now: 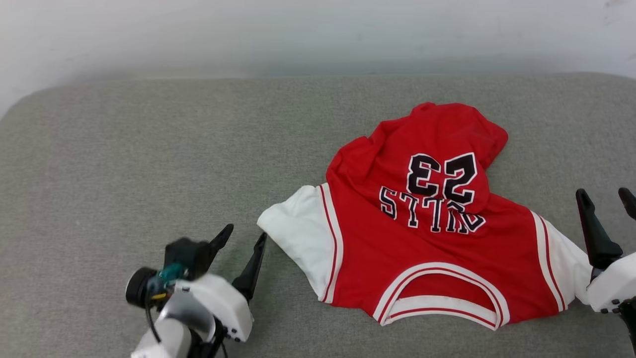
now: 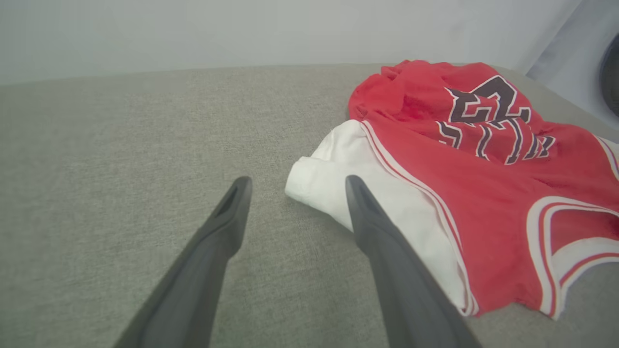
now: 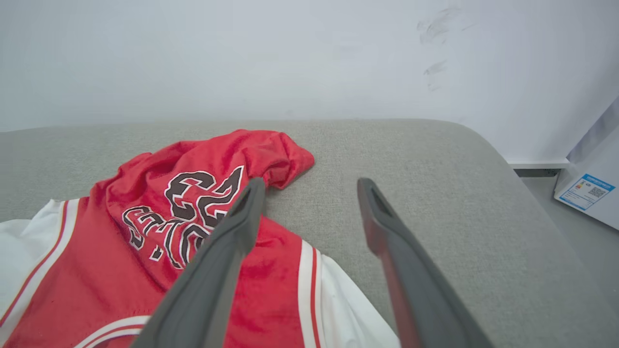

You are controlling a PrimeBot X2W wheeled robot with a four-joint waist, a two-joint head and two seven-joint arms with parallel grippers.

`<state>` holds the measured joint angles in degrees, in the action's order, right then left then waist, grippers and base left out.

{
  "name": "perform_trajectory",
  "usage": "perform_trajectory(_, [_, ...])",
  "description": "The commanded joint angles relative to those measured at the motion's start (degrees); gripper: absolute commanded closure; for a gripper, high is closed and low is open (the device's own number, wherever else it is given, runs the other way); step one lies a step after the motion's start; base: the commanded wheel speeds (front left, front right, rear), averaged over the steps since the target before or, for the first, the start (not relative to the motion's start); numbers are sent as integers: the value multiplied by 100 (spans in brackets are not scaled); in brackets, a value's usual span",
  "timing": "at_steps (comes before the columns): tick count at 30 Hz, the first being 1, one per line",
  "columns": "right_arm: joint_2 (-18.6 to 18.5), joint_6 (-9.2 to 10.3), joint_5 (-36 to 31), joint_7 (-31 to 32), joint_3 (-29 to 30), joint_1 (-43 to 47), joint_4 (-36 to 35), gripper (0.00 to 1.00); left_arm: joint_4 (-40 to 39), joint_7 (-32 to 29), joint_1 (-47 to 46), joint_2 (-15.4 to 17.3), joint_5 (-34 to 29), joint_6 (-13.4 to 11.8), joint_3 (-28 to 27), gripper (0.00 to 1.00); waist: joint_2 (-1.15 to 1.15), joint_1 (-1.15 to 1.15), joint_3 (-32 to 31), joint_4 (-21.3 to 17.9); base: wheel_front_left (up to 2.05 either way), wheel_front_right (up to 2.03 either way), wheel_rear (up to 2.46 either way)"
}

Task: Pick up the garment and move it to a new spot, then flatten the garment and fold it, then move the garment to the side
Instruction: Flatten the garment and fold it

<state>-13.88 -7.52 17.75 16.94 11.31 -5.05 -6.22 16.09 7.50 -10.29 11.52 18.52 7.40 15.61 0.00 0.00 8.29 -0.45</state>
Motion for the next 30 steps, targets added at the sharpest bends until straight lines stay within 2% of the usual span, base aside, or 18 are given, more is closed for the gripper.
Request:
perform_trajectory(1, [178,6,-137,-156,81,153,-233,0,34,-545,-280,115,129,12,88,0,0,0,128,-104,0,0,0])
perform_trajectory(6, [389,6,-308,-223,109,260,-480,0,-77,-1648,-682,291,259,11,256,0,0,0,276,-225,0,0,0])
perform_trajectory(10, [529,6,-417,-248,47,269,-563,0,-124,-2524,-988,448,178,-95,361,0,0,0,433,-360,0,0,0])
perform_trajectory(15, [638,6,-490,-310,-50,187,-514,0,35,-2943,-1253,570,-68,-303,471,0,0,0,612,-528,0,0,0])
perform_trajectory(22, [667,6,-512,-412,-106,106,-415,0,670,-3159,-1402,632,-197,-219,743,0,0,0,775,-660,0,0,0])
perform_trajectory(23, [669,6,-518,-426,-107,105,-400,0,773,-3244,-1373,614,-179,-194,802,5,0,0,778,-668,0,0,0])
perform_trajectory(24, [666,6,-530,-430,-114,112,-382,0,868,-3299,-1340,611,-169,-176,862,80,0,0,775,-673,0,0,0])
perform_trajectory(25, [661,6,-541,-434,-123,116,-363,0,943,-3315,-1309,604,-121,-141,896,100,0,0,768,-674,0,0,0])
perform_trajectory(30, [606,6,-559,-418,-135,205,-287,0,1042,-2929,-1190,589,32,-163,818,100,0,0,607,-569,0,0,0])
